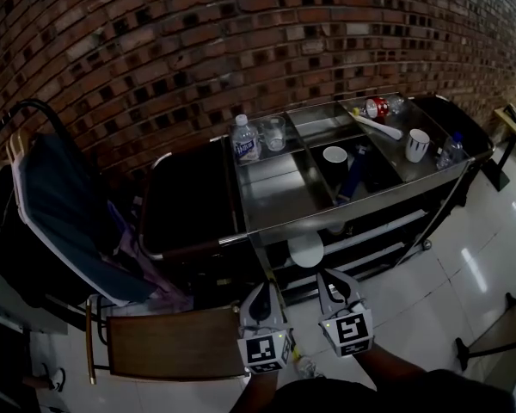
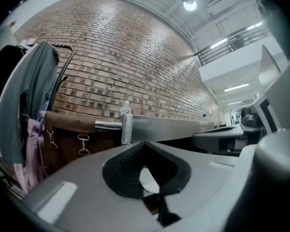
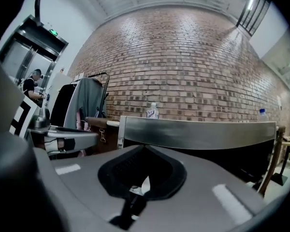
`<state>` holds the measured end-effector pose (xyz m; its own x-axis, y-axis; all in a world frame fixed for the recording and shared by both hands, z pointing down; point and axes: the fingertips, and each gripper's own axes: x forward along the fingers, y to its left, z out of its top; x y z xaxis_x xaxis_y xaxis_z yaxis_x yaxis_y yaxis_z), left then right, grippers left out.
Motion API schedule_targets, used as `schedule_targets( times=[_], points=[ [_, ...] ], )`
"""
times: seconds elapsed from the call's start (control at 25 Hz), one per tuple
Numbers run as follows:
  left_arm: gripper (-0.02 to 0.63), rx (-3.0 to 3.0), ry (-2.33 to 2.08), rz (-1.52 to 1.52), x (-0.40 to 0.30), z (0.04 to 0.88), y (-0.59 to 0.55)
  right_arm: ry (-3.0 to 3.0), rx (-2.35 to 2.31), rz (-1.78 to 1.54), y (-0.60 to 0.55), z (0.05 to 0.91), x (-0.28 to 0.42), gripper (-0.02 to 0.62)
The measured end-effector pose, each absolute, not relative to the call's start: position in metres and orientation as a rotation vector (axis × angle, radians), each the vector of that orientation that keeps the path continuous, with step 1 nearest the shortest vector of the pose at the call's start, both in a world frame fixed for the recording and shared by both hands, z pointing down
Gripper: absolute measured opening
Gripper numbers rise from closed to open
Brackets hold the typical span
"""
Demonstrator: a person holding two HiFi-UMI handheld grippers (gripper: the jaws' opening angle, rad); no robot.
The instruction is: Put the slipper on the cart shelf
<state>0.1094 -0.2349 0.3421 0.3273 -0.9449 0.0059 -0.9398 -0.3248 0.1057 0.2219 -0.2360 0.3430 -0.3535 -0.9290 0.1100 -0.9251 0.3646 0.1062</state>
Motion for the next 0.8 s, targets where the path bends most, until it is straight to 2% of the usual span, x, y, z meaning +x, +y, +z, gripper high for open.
schedule_targets(
  times=[0.8],
  points=[
    [0.017, 2.510, -1.762, -0.094, 0.129, 0.346, -0.223, -2.498, 1.693, -0.095, -0.230, 0.331, 0.223, 0.002]
  ],
)
